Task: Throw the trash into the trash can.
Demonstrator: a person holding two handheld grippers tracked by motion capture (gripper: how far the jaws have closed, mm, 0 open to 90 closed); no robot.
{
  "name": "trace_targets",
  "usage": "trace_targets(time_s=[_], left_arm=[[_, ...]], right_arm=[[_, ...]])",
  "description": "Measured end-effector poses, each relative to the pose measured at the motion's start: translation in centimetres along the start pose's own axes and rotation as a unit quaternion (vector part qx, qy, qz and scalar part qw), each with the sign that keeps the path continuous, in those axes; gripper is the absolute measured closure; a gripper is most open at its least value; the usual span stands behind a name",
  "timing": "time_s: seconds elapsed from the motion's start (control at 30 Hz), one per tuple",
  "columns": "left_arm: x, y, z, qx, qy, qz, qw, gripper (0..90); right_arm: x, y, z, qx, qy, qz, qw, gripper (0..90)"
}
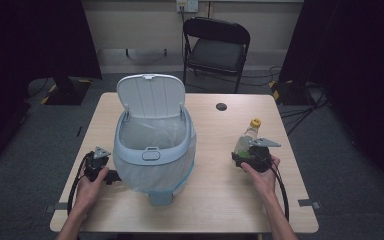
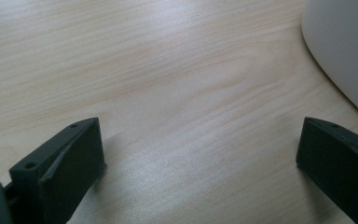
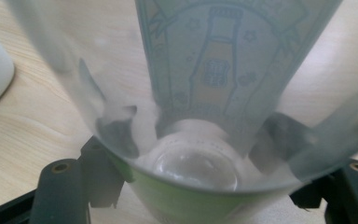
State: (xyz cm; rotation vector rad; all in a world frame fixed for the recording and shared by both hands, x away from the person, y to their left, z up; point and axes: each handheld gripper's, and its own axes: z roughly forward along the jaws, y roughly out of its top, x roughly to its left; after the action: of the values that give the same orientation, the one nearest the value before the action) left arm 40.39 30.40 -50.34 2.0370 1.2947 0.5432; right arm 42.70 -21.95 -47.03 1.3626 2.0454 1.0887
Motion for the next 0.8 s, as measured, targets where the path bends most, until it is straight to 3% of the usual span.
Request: trace_targets(time_s=[0.4, 0.8], left_arm=[[0.0, 0.0, 0.0, 0.000, 0.000, 0.000, 1.0000, 0.2], [0.0, 0.0, 0.0, 0.000, 0.000, 0.000, 1.0000, 0.2]], right_arm=[[0.2, 0.6, -1.6, -0.023, 0.017, 0.000, 0.9996, 27.6], [1.7, 1.9, -3.7, -0.045, 0.040, -0.001, 0.9982, 27.6]])
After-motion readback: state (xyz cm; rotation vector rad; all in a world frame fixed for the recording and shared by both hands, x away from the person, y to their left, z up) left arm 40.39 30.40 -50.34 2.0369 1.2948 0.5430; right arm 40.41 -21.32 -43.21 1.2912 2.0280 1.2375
